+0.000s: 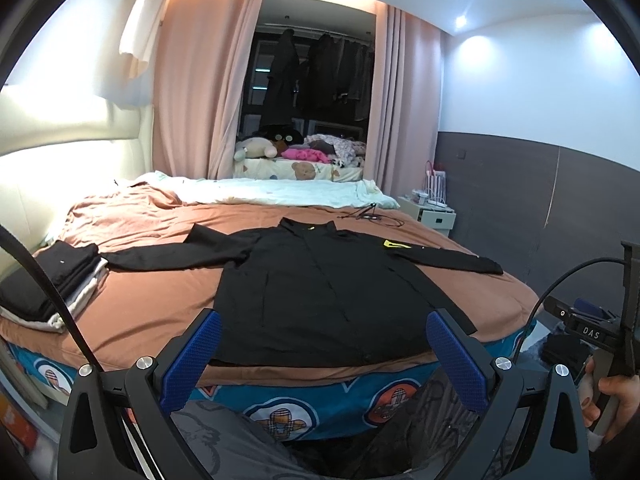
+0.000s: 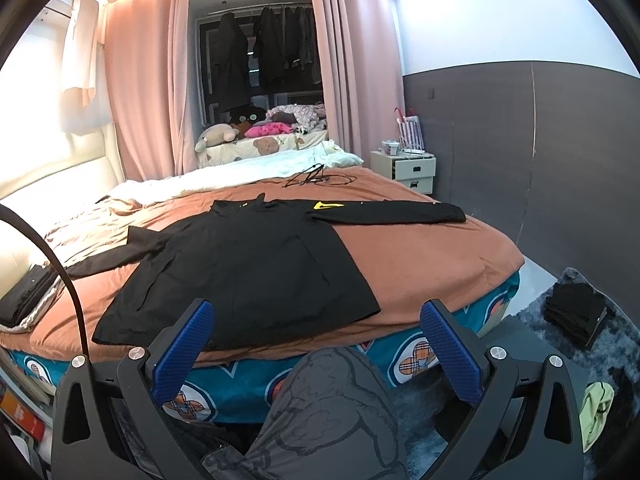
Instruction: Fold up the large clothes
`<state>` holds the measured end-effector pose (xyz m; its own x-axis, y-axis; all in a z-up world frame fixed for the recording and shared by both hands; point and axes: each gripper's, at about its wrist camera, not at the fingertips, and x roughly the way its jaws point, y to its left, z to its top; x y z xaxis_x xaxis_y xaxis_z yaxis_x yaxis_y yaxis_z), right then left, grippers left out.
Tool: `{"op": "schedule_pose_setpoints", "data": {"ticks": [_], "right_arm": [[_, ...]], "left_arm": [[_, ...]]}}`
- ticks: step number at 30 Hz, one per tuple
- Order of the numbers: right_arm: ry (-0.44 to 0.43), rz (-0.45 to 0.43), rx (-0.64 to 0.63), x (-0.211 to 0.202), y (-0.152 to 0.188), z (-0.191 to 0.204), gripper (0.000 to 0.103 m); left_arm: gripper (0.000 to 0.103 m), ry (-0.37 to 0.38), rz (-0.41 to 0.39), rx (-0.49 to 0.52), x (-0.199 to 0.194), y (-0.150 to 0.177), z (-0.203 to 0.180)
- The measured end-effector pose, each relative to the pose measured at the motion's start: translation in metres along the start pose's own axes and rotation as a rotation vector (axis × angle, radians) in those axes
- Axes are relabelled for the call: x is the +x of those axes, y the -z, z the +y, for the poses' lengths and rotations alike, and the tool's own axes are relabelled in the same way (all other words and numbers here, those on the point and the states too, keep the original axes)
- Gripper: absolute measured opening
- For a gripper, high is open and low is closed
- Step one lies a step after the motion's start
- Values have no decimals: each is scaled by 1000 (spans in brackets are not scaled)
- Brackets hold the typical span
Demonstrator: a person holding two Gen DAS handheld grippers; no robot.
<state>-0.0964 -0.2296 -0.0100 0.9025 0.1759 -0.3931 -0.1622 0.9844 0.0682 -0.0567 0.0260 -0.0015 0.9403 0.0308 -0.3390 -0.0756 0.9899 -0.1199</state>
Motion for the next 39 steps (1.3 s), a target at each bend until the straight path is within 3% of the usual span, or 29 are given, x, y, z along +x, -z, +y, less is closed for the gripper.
{"op": "schedule_pose_setpoints", "data": {"ticks": [10,21,33,39], "right_arm": [[-1,35,-7,46,-23,8,103],[-31,83,-25,143,-68,35,103],[-139,167,-71,262,-113,61,103],[-200,212,-100,312,-133,63,99]], "left_arm": [[103,-35,21,-51,42,-5,36],[103,-132,78,-106,130,-34,104],[102,-220,168,-229,233,-62,203],[96,-281,207,-273,272,-75,248]]}}
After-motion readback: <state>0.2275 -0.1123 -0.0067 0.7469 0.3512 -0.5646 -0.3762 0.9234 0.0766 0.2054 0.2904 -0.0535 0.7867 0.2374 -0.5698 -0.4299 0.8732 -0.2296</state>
